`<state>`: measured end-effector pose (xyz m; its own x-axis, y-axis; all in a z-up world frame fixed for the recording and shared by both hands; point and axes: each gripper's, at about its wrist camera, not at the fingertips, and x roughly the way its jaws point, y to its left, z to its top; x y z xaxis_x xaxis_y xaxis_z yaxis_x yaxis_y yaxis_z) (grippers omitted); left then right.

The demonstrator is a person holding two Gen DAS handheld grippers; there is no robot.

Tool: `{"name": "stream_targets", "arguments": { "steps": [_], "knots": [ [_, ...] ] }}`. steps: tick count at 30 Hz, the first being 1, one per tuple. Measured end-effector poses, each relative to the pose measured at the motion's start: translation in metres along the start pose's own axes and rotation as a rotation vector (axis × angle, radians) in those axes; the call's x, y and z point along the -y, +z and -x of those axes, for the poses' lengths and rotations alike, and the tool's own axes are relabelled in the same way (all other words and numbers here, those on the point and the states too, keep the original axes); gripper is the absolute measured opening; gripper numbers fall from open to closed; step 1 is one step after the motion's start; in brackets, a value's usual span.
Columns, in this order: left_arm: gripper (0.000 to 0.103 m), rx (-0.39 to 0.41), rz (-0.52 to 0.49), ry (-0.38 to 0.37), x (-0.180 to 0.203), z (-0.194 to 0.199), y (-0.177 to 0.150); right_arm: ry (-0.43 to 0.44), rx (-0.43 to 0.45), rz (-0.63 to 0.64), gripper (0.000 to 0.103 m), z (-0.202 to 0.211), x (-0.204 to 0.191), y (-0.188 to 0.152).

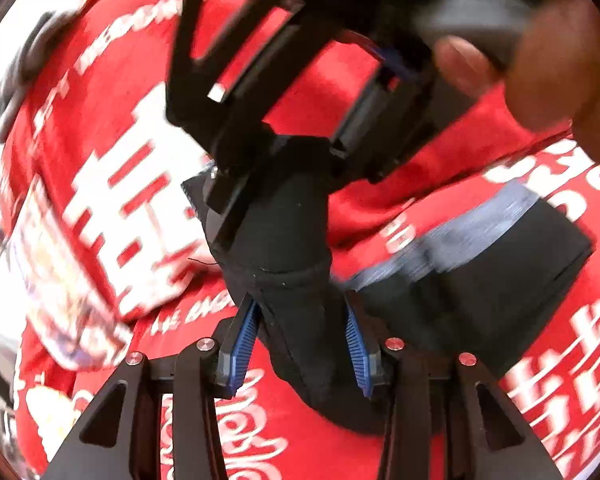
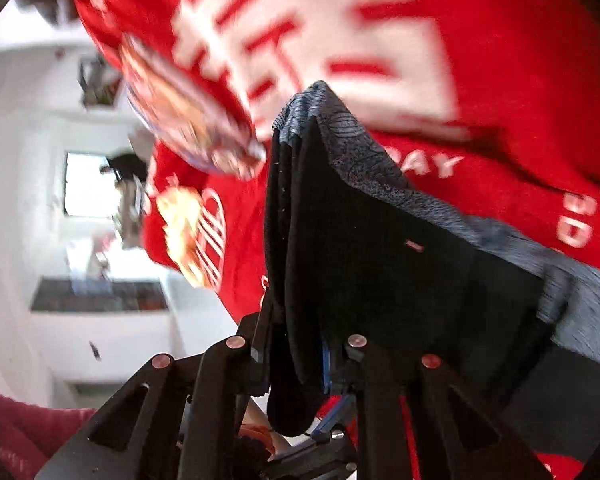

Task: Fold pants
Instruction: 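Lift and fold the end over with the left tool while the right tool takes it, then lower the folded bundle with the right tool and open it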

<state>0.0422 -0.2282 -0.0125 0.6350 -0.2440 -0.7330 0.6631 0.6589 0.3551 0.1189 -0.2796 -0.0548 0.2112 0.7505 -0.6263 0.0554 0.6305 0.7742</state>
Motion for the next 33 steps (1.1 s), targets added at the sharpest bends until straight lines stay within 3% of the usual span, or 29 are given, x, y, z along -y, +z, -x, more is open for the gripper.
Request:
{"name": "stream_targets", "arguments": {
  "steps": [6,10,14,18,20,22,24,28,30,33],
  "knots": [
    [0.042,0.038,-0.092,-0.126,0.097,0.01,0.047,0.007,0.178,-0.07,0.019,0.112,0.069,-0.057],
    [0.042,0.035,-0.163,-0.176,0.164,0.006,0.058,0.006,0.267,-0.176,0.019,0.163,0.134,-0.104],
    [0.042,-0.008,-0.239,-0.22,0.22,-0.011,0.052,0.004,0.305,-0.289,0.019,0.18,0.198,-0.142],
    [0.042,-0.089,-0.315,-0.225,0.254,-0.03,0.039,-0.022,0.286,-0.375,0.019,0.169,0.252,-0.166],
    [0.045,-0.092,-0.346,-0.209,0.26,-0.031,0.035,-0.017,0.286,-0.41,0.019,0.166,0.271,-0.172],
    [0.058,-0.107,-0.358,-0.228,0.257,-0.027,0.035,-0.016,0.299,-0.434,0.019,0.166,0.282,-0.175],
    [0.077,-0.102,-0.342,-0.237,0.246,-0.02,0.035,-0.044,0.303,-0.438,0.022,0.166,0.282,-0.178],
    [0.077,-0.111,-0.301,-0.26,0.215,-0.004,0.036,-0.141,0.315,-0.432,0.024,0.173,0.271,-0.182],
    [0.077,-0.152,-0.234,-0.246,0.188,-0.006,0.037,-0.224,0.311,-0.423,0.031,0.173,0.264,-0.185],
    [0.077,-0.224,-0.125,-0.205,0.15,-0.016,0.037,-0.336,0.31,-0.427,0.031,0.18,0.253,-0.195]
  ]
}}
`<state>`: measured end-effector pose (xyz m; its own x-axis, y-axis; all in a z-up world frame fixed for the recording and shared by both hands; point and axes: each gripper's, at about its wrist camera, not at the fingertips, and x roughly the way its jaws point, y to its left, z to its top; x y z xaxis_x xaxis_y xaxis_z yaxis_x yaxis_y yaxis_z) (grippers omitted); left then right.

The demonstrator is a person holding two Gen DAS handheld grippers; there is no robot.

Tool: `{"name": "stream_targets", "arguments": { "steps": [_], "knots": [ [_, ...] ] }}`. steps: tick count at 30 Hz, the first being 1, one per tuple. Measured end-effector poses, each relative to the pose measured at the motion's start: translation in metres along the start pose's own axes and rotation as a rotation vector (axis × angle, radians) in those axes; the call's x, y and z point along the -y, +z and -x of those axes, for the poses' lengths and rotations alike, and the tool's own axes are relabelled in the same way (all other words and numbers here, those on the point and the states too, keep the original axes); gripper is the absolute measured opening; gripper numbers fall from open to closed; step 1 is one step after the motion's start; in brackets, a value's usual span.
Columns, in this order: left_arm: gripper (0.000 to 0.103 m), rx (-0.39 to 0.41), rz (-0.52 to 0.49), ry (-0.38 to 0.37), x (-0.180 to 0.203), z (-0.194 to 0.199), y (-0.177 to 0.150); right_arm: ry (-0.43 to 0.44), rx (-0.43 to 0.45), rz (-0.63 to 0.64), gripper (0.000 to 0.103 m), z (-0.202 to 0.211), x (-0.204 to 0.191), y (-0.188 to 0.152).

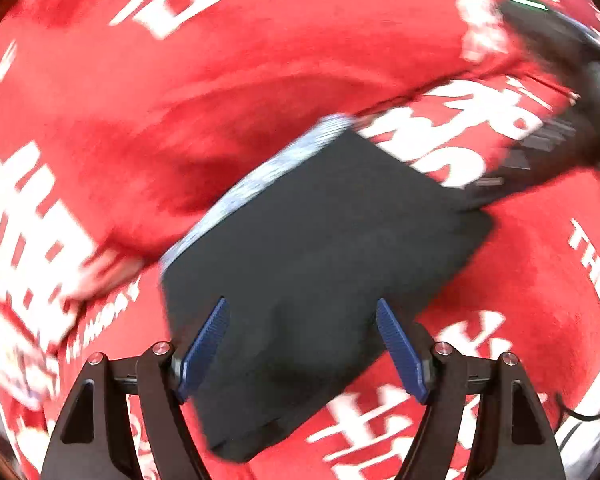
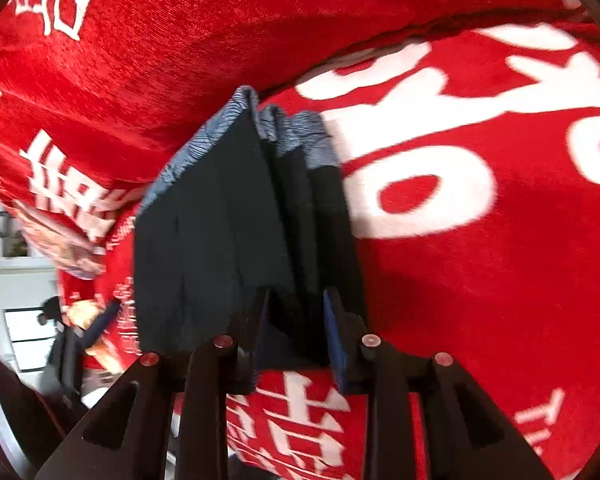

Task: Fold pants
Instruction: 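Lower the folded bundle with the right tool and open it, then move the right tool to the edge of the folded bundle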

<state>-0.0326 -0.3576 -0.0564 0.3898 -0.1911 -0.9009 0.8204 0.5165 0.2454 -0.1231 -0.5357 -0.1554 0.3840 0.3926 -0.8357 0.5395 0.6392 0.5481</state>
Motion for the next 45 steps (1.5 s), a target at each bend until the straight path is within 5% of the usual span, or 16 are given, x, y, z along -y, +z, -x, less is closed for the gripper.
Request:
{"name": "stream_targets", "arguments": {
  "steps": [3,6,11,16,18,28,30,36,45],
  "knots": [
    [0.077,-0.069,0.135,0.029,-0.041,-0.011,-0.009,-0.103,0.102,0.035,0.031,0.024,-0.01,-0.012],
    [0.077,-0.134,0.225,0.051,-0.073,-0.034,-0.027,-0.091,0.164,0.067,0.029,0.039,-0.03,-0.019],
    [0.077,-0.263,0.335,-0.038,-0.089,-0.063,-0.053,-0.16,0.086,0.13,0.028,0.004,-0.052,-0.021],
    [0.079,-0.288,0.374,-0.088,-0.098,-0.06,-0.06,-0.217,0.054,0.071,0.028,-0.017,-0.044,-0.031],
    [0.094,-0.303,0.385,-0.082,-0.1,-0.06,-0.067,-0.221,0.047,0.042,0.028,-0.014,-0.042,-0.033],
    [0.094,-0.31,0.374,-0.107,-0.109,-0.06,-0.091,-0.251,0.047,0.005,0.032,-0.004,-0.073,-0.058],
    [0.102,-0.306,0.36,-0.109,-0.11,-0.059,-0.094,-0.242,0.043,-0.002,0.044,-0.008,-0.083,-0.062],
    [0.103,-0.286,0.343,-0.112,-0.118,-0.057,-0.107,-0.233,0.042,0.009,0.08,-0.017,-0.11,-0.066],
    [0.103,-0.27,0.343,-0.128,-0.136,-0.052,-0.111,-0.341,0.063,0.08,0.099,-0.026,-0.146,-0.074]
  ]
}}
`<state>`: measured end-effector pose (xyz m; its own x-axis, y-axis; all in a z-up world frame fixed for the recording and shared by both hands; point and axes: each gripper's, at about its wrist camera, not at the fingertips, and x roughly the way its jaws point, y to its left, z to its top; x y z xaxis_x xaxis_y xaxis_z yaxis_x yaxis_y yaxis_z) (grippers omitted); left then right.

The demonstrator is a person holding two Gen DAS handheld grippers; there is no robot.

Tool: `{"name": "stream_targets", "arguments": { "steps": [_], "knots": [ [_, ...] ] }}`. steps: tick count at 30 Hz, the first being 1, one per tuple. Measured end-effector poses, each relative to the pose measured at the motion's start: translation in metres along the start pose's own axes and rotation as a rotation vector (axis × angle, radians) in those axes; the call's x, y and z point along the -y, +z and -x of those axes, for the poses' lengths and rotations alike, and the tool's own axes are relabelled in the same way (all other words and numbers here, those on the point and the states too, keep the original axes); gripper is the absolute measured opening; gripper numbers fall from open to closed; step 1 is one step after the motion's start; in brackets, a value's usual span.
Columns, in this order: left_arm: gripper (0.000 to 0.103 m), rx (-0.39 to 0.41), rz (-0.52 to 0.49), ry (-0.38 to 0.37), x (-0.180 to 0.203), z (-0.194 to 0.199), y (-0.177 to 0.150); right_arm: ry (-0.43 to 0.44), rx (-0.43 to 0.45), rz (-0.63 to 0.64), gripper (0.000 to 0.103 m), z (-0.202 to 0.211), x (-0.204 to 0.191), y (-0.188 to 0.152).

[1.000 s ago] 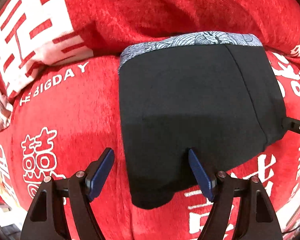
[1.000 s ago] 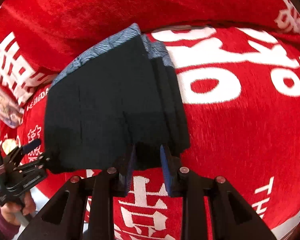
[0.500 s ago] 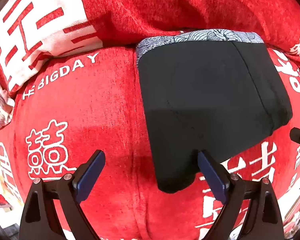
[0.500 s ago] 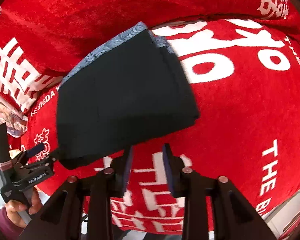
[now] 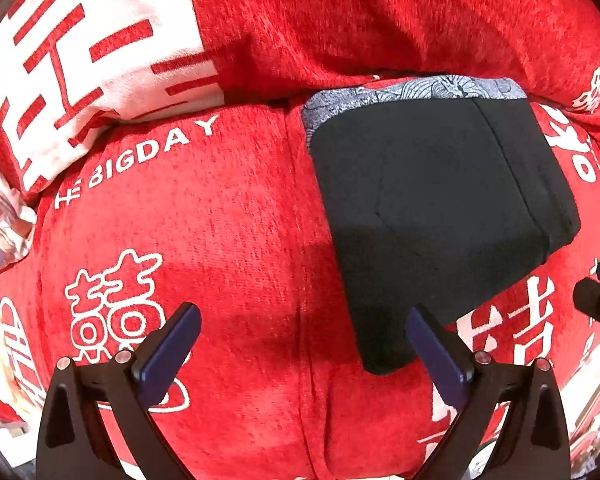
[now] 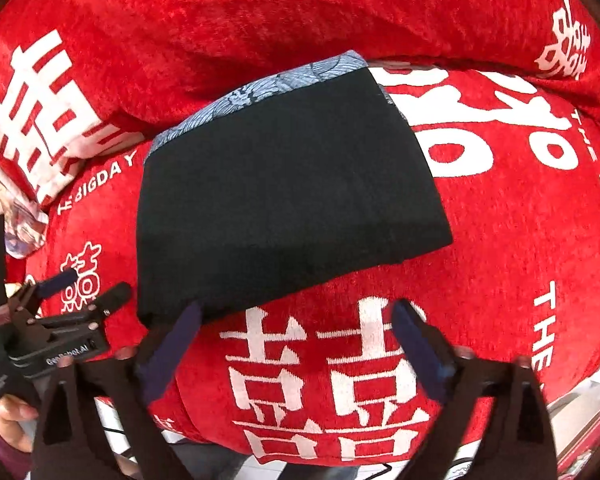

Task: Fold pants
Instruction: 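Move the right tool to the edge of the folded bundle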

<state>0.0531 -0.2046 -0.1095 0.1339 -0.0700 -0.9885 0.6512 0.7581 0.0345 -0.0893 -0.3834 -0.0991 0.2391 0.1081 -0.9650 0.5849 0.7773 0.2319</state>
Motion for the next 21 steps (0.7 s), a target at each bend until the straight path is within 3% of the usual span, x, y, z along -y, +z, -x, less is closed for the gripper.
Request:
{"name": "stream_targets", "arguments": {
  "steps": [9,18,21],
  "knots": [
    [0.103,-0.023,0.021,0.001,0.0,-0.009,0.0,-0.001,-0.03,-0.024,0.1,0.001,0.011,-0.005],
    [0.103,-0.055,0.076,0.04,0.016,-0.012,0.012,0.013,0.048,0.029,0.103,0.013,0.044,0.026],
    [0.103,-0.066,0.095,0.059,0.023,-0.015,0.018,0.037,0.022,0.052,0.103,0.012,0.055,0.039]
  ]
}}
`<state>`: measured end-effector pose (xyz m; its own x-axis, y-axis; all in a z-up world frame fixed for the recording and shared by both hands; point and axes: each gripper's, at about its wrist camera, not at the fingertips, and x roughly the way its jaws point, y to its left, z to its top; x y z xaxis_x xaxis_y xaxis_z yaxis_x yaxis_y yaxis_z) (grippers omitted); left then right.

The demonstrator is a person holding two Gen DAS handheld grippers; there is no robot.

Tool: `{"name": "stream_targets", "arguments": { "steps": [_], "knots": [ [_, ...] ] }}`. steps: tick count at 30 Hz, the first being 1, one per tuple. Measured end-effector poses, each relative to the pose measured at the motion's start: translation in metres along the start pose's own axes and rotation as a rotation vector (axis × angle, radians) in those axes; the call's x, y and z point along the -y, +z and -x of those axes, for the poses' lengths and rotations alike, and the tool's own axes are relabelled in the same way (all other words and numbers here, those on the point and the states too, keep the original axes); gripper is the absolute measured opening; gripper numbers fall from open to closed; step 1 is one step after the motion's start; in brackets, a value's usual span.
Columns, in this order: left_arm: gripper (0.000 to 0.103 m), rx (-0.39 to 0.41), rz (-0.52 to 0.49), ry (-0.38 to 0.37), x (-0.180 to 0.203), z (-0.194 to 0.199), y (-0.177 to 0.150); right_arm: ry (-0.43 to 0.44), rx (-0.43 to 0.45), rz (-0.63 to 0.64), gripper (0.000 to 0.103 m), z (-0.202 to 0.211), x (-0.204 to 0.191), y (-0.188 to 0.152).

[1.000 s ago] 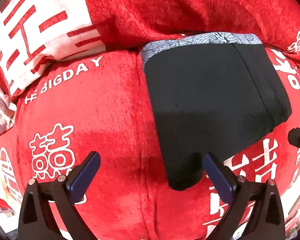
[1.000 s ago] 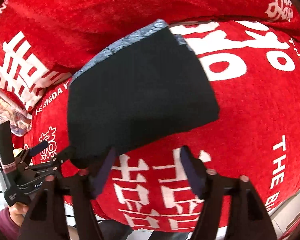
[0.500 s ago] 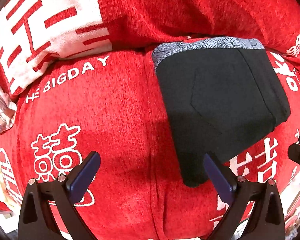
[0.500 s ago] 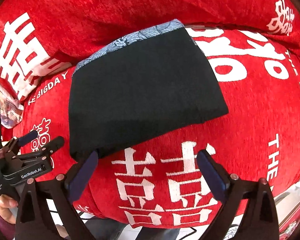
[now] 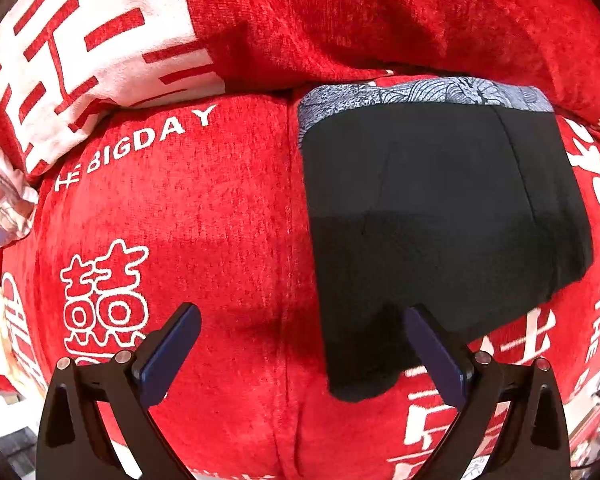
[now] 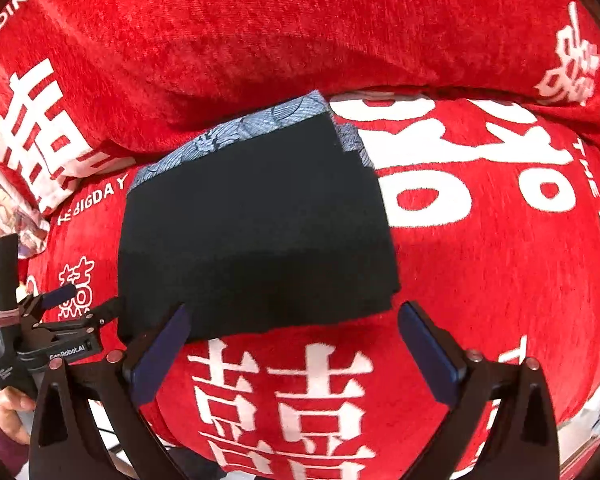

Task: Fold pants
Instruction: 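Move the right tool to the edge of the folded bundle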

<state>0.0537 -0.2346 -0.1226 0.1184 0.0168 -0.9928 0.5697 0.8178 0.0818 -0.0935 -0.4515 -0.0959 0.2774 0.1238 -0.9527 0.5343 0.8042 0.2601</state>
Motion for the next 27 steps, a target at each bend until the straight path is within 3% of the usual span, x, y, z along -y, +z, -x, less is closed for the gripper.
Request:
{"name": "stream_targets", "arguments": {
  "steps": [14,22,27],
  "knots": [
    [0.103,-0.035,0.029,0.036,0.023,-0.006,0.023,0.042,-0.08,-0.031,0.103,-0.018,0.059,0.03],
    [0.103,-0.078,0.142,-0.126,-0.006,-0.014,0.037,0.081,-0.114,-0.039,0.103,-0.027,0.074,0.037],
    [0.103,-0.097,0.152,-0.24,-0.017,-0.022,0.04,0.154,-0.142,-0.059,0.103,-0.036,0.086,0.041]
  ]
}}
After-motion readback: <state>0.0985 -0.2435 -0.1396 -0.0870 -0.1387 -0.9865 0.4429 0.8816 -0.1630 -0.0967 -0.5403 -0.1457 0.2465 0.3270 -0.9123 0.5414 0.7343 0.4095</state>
